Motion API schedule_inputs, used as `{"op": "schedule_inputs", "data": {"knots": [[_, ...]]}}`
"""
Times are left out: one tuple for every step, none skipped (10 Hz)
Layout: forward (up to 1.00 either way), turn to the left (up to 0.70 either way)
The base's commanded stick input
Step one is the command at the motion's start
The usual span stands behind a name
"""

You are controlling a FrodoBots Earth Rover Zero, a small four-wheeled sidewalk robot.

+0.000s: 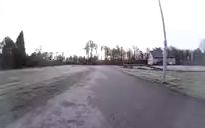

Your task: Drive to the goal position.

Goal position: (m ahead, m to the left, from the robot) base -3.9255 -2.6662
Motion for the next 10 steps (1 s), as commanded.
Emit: {"op": "schedule_inputs", "data": {"knots": [[1.0,0.0],[1.0,0.0],[1.0,0.0],[1.0,0.0],[1.0,0.0],[1.0,0.0],[1.0,0.0],[1.0,0.0],[1.0,0.0],[1.0,0.0]]}}
